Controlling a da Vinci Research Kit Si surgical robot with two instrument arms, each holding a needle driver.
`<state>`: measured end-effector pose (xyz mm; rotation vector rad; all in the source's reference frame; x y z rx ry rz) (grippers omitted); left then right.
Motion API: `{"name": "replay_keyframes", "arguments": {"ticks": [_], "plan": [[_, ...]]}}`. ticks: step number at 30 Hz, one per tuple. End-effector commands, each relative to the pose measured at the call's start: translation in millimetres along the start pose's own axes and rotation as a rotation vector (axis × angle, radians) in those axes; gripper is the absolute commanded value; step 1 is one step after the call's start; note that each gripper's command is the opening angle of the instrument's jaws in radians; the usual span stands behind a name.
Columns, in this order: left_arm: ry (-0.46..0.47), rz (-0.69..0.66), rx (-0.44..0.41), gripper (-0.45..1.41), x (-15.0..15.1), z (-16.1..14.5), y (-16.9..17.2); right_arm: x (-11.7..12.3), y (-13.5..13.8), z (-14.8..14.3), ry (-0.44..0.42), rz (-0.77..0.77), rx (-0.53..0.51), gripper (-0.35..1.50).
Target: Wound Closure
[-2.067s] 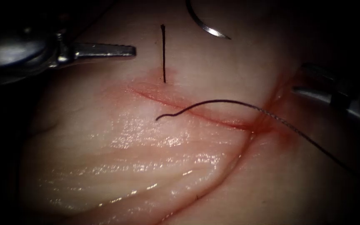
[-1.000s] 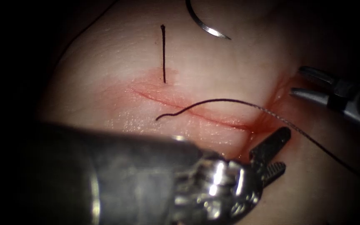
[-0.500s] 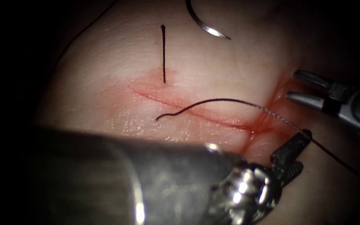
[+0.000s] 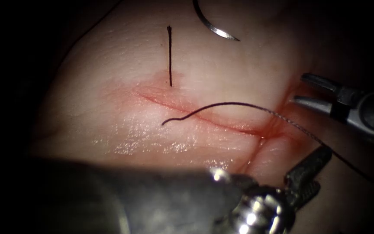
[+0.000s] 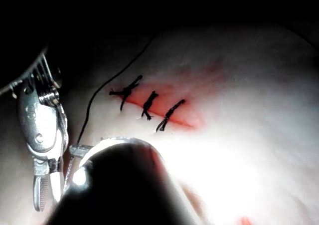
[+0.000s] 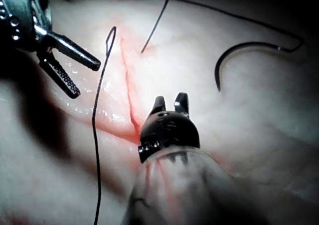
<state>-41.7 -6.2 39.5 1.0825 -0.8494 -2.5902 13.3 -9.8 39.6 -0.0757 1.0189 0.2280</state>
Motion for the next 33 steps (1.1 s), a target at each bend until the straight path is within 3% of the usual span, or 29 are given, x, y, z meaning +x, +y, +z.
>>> {"name": "replay_keyframes", "arguments": {"ticks": [1, 3, 8, 15, 16, 19, 20, 21, 22, 23, 28, 31, 32, 33], "plan": [[0.012, 0.033, 0.000, 0.64, 0.2, 1.2, -0.1, 0.1, 0.1, 0.9, 0.001, -0.001, 0.000, 0.29], [0.019, 0.061, 0.001, 0.83, -0.2, 2.0, -0.5, 0.1, 0.0, 0.8, 0.004, -0.001, 0.002, 0.31], [0.025, 0.083, 0.003, 0.91, -0.6, 3.0, -0.6, 0.1, 0.0, 0.9, 0.009, -0.001, 0.005, 0.29], [0.006, 0.131, 0.008, 0.79, -1.3, 4.6, -0.7, 0.2, -0.1, 0.9, 0.012, -0.001, 0.007, 0.31], [0.008, 0.133, 0.009, 0.69, -1.5, 4.9, -0.5, 0.2, 0.0, 0.9, 0.014, -0.001, 0.008, 0.29], [0.009, 0.132, 0.009, 0.63, -1.6, 5.0, -0.6, 0.1, 0.0, 1.0, 0.014, -0.001, 0.008, 0.25], [0.010, 0.131, 0.012, 0.44, -1.7, 5.2, -0.7, 0.1, 0.1, 1.0, 0.014, -0.001, 0.008, 0.25], [0.010, 0.131, 0.012, 0.44, -1.7, 5.2, -0.7, 0.1, 0.1, 1.0, 0.014, -0.001, 0.008, 0.25], [0.010, 0.131, 0.012, 0.26, -1.8, 5.2, -0.7, 0.1, 0.1, 1.0, 0.014, -0.001, 0.008, 0.25], [0.016, 0.131, 0.025, -0.45, -1.8, 5.3, -0.7, 0.1, 0.1, 1.0, 0.014, -0.001, 0.008, 0.24], [0.093, 0.154, 0.033, -0.45, -1.4, 4.4, -0.3, 0.0, 0.2, 0.9, 0.014, -0.001, 0.013, 0.15], [0.185, 0.184, -0.040, -0.45, -1.0, 3.0, -0.1, -0.1, 0.3, 1.0, 0.021, -0.001, 0.018, 0.14], [0.266, 0.210, -0.130, -0.45, -0.9, 1.1, 0.1, -0.1, 0.4, 1.1, 0.054, -0.006, 0.044, 0.14], [0.266, 0.210, -0.130, -0.45, -0.9, 1.1, 0.1, -0.1, 0.4, 1.1, 0.054, -0.006, 0.044, 0.14]]}}
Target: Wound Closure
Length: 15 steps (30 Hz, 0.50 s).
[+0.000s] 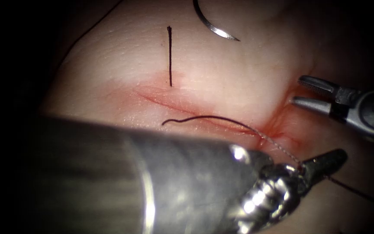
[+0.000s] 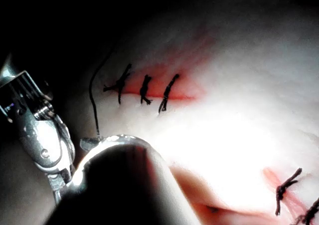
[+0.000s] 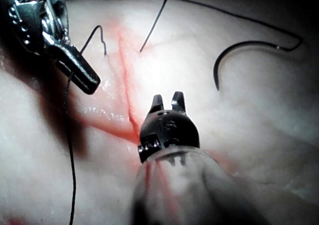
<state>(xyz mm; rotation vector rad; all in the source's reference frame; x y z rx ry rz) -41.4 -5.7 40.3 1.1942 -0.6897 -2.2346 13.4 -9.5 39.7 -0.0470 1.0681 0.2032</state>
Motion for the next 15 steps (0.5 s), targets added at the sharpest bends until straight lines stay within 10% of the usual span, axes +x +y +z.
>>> {"name": "replay_keyframes", "arguments": {"ticks": [1, 10, 15], "plan": [[0.049, 0.009, -0.042, -0.45, -0.2, -0.4, 0.2, 0.0, 0.2, 1.2, 0.022, -0.004, 0.024, 0.17], [0.199, -0.048, -0.152, -0.45, -1.6, -4.8, 1.3, 1.5, -2.1, 3.3, 0.151, -0.082, 0.165, 0.49], [0.223, -0.071, -0.210, -0.45, -2.5, -6.9, 1.8, 3.8, -4.2, 5.1, 0.237, -0.175, 0.208, 0.98]]}}
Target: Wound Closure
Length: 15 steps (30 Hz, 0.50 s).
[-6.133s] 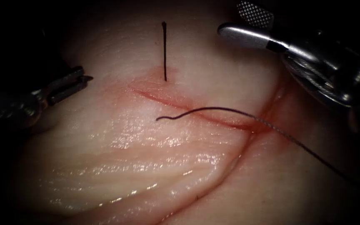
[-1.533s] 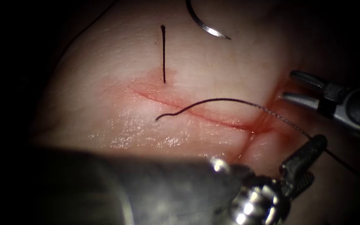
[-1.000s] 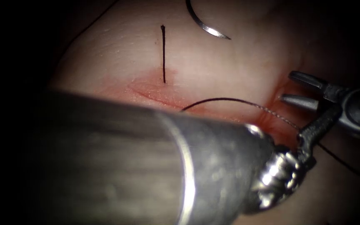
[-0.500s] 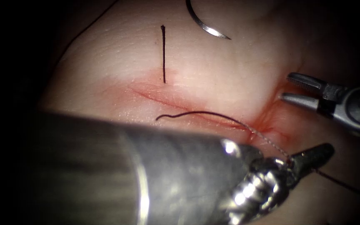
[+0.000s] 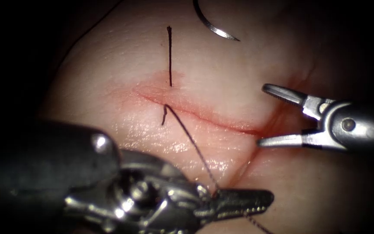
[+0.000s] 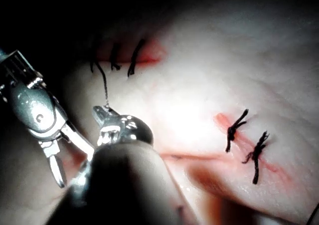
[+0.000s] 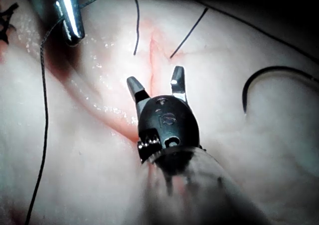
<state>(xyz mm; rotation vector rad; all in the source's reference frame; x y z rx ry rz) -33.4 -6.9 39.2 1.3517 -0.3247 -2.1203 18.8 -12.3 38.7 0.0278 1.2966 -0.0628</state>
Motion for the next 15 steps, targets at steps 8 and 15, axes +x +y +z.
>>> {"name": "replay_keyframes", "arguments": {"ticks": [8, 15], "plan": [[0.027, -0.055, -0.034, -0.45, -1.1, -3.1, 1.6, 5.0, -1.0, 5.3, 0.115, -0.219, 0.021, 0.71], [0.033, -0.069, -0.037, -0.45, -1.2, -3.6, 1.9, 6.6, -0.3, 9.1, 0.111, -0.328, -0.001, 0.91]]}}
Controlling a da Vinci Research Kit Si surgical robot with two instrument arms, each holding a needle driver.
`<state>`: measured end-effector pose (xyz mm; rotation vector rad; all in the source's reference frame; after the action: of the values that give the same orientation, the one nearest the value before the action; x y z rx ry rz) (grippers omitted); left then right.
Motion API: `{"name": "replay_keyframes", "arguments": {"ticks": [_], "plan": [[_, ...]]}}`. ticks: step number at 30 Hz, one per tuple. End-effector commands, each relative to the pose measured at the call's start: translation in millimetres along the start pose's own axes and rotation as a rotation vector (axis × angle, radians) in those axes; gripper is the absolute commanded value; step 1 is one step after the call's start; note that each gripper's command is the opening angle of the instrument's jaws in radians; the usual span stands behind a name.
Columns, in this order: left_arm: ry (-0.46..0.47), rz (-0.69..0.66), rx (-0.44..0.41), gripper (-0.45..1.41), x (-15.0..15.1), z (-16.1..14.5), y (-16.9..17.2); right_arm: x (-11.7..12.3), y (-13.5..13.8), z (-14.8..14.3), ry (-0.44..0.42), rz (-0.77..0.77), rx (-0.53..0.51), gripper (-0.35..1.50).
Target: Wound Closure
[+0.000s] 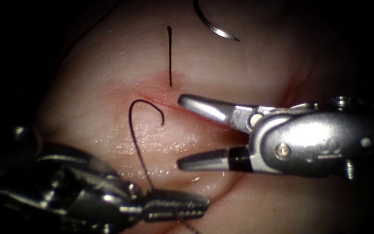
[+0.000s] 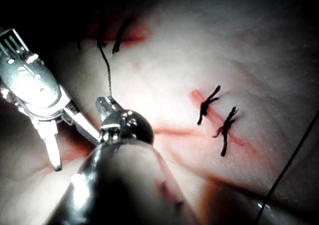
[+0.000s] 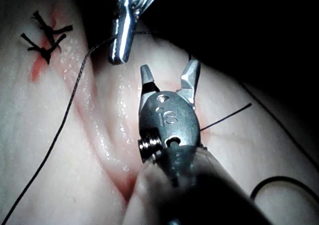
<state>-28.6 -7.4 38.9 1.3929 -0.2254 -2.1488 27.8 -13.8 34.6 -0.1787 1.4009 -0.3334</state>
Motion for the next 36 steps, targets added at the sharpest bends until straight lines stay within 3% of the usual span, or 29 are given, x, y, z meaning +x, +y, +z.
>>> {"name": "replay_keyframes", "arguments": {"ticks": [1, 6, 12, 15, 16, 17, 23, 25, 26, 28, 31, 36], "plan": [[0.000, 0.001, 0.001, -0.45, -0.3, 0.7, -0.1, -0.1, 0.6, 1.4, 0.002, -0.012, 0.002, 0.91], [0.001, -0.009, 0.001, -0.45, -0.3, 0.6, -0.1, -0.4, 1.2, 4.1, 0.029, -0.048, 0.031, 0.91], [-0.004, -0.019, 0.001, -0.45, -0.5, 0.6, -0.1, 0.3, 1.3, 4.6, 0.046, -0.053, 0.034, 0.84], [-0.004, -0.024, 0.001, -0.45, -0.5, 0.7, 0.0, 0.7, 1.6, 4.6, 0.051, -0.051, 0.034, 0.71], [-0.004, -0.024, 0.001, -0.45, -0.5, 0.7, 0.1, 0.7, 1.6, 4.6, 0.056, -0.054, 0.038, 0.47], [-0.005, -0.023, 0.001, -0.45, -0.5, 0.7, 0.1, 0.5, 1.4, 4.7, 0.061, -0.061, 0.065, -0.35], [-0.017, -0.023, 0.003, -0.45, -0.3, 0.8, 0.2, -1.4, 1.3, 5.4, 0.052, -0.072, 0.104, -0.35], [-0.021, -0.023, 0.007, 0.09, -0.2, 0.8, 0.2, -2.1, 1.6, 5.5, 0.036, -0.072, 0.107, -0.35], [-0.023, -0.024, 0.022, 0.24, -0.1, 0.8, 0.2, -2.4, 1.7, 5.6, 0.025, -0.072, 0.106, -0.35], [-0.035, -0.029, 0.143, 0.74, 0.4, 1.5, 0.3, -3.7, 2.2, 5.9, -0.029, -0.070, 0.106, -0.35], [-0.092, -0.020, 0.237, 0.83, 0.7, 3.2, 0.3, -5.3, 3.1, 6.7, -0.069, -0.056, 0.111, -0.35], [-0.147, 0.012, 0.274, 0.91, 0.3, 4.7, 0.0, -6.8, 3.9, 7.4, -0.098, -0.048, 0.119, -0.35]]}}
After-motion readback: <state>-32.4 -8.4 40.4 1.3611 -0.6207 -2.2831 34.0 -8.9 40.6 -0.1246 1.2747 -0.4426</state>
